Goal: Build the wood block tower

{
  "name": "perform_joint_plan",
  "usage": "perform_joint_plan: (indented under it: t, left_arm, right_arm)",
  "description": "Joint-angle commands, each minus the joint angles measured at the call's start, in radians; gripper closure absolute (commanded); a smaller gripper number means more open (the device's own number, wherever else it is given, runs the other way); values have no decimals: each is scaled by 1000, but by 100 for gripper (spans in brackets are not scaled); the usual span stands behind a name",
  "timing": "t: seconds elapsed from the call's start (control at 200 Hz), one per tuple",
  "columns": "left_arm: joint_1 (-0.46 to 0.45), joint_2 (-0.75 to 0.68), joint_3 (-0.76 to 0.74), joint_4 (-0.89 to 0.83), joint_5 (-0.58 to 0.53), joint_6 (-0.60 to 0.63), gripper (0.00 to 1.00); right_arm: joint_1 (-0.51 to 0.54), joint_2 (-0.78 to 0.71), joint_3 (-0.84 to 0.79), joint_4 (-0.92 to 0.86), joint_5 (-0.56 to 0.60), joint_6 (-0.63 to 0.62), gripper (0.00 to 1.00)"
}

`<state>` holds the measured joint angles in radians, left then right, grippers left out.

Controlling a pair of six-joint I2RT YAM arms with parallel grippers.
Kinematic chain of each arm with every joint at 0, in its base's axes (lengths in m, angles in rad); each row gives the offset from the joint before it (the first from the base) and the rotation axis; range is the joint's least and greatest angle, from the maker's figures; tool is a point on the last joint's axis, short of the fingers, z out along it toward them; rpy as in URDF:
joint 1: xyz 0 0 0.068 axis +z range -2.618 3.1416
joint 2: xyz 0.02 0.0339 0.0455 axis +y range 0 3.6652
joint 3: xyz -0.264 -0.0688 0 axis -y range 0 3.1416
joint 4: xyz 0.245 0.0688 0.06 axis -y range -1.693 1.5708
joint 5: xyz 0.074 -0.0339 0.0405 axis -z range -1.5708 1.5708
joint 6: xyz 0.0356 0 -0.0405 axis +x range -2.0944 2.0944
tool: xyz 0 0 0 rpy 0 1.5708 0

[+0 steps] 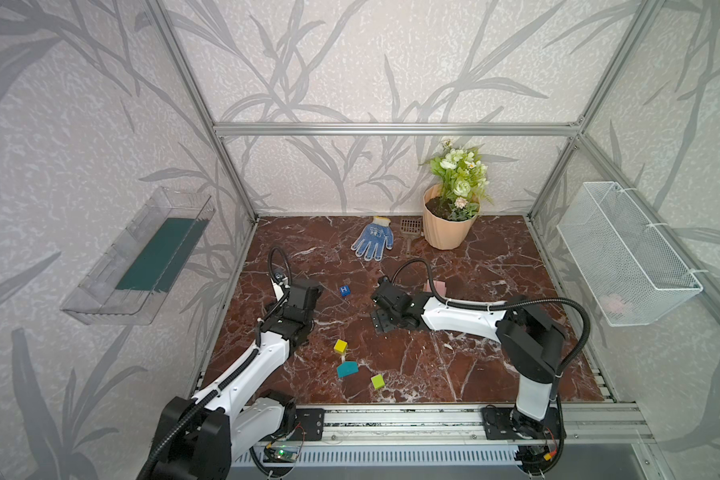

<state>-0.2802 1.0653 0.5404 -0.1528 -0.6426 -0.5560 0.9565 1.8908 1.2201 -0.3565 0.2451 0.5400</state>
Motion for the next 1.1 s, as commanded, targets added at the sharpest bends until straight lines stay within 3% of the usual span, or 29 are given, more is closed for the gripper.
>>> perform_joint_plan:
  t: [0.0, 0.28, 0.59, 1.1]
  left_arm:
    - [4, 0, -12, 32, 4, -10, 20]
    - [4, -93, -79, 72, -6, -25, 19]
    - [4, -225, -179, 132, 33, -28, 13]
    - [4, -203, -168, 134, 58, -16, 13]
  right_arm:
    - [1, -3, 45, -80, 47, 23, 7]
    - [0, 49, 72, -95, 38, 29, 7]
    - [-2, 84, 84, -93, 45, 38, 20]
    - [-4, 133, 125, -108, 45, 69, 36]
